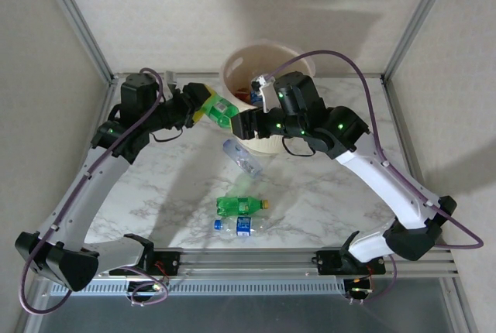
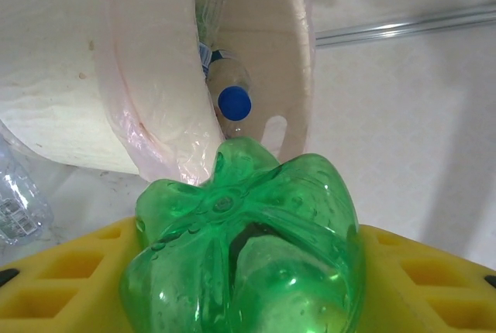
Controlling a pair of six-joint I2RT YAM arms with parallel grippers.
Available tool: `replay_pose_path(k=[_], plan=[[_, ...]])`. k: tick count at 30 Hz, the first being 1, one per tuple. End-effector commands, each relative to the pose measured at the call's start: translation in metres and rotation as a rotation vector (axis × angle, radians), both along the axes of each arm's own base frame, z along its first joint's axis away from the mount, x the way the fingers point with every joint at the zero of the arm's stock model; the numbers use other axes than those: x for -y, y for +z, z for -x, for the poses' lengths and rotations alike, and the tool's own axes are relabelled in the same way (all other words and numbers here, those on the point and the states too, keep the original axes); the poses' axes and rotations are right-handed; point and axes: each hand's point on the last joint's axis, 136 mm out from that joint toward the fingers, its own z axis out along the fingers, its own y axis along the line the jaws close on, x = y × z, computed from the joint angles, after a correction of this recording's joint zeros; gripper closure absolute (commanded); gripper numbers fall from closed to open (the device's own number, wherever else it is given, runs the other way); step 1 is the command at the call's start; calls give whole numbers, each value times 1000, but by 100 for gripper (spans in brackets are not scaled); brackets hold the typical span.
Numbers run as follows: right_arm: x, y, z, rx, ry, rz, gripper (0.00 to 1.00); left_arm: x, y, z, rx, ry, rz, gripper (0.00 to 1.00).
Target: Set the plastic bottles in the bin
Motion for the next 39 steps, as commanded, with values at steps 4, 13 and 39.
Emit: replay_pose_path(k=[4, 13, 39], plan=[[-2, 4, 13, -19, 49, -45, 38, 5, 19, 2, 50, -31, 51, 46], [-3, 4, 12, -16, 49, -47, 53, 6, 18, 1, 47, -30, 61, 47], [98, 73, -95, 206, -508, -66, 80, -36, 35, -3, 158, 152, -52, 2]])
